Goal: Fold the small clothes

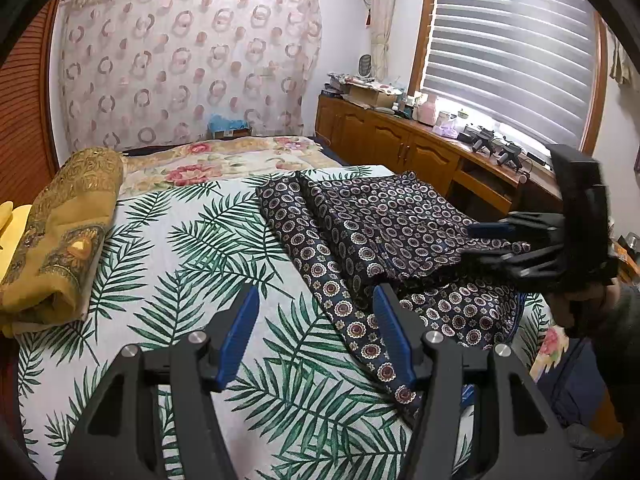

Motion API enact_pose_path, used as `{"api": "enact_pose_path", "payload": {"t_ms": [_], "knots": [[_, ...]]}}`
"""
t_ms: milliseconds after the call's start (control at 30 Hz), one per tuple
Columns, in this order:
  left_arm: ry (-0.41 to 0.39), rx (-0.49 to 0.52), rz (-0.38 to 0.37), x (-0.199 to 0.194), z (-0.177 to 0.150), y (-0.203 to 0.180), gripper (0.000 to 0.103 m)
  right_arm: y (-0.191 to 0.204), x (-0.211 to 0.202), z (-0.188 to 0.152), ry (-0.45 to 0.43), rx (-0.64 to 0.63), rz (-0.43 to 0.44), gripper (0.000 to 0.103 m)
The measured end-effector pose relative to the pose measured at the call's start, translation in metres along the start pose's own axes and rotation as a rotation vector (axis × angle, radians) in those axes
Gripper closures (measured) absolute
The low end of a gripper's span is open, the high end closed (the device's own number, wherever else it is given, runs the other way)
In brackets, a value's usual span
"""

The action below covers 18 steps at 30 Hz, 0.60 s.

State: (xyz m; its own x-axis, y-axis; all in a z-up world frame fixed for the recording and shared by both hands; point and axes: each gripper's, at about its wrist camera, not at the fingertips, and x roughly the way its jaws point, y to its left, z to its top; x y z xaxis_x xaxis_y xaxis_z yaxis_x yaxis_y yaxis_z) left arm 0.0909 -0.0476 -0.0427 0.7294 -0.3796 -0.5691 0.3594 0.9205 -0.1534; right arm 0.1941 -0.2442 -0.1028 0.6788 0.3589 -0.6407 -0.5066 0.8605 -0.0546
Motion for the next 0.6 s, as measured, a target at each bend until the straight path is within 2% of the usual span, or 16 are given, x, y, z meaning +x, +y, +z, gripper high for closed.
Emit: {"api": "enact_pose_path", "payload": {"t_ms": [267,500,567,600], "knots": [[0.011,-0.004,-0.007,0.003,-0.004,0.001,0.045,0.035,0.064,0.015,0.135,-0.105,0.096,0.049],[0.017,-0.006,-0.013,0.004,-0.007,0.002,0.045,0.038,0.093,0.010,0.217,-0.149,0.078,0.049],[0.018,-0.007,-0.014,0.004,-0.008,0.003,0.045,0.035,0.095,0.011,0.215,-0.139,0.084,0.057],[0.019,-0.008,-0.015,0.004,-0.008,0.003,0.045,0.033,0.095,0.012,0.211,-0.137,0.080,0.066]]}}
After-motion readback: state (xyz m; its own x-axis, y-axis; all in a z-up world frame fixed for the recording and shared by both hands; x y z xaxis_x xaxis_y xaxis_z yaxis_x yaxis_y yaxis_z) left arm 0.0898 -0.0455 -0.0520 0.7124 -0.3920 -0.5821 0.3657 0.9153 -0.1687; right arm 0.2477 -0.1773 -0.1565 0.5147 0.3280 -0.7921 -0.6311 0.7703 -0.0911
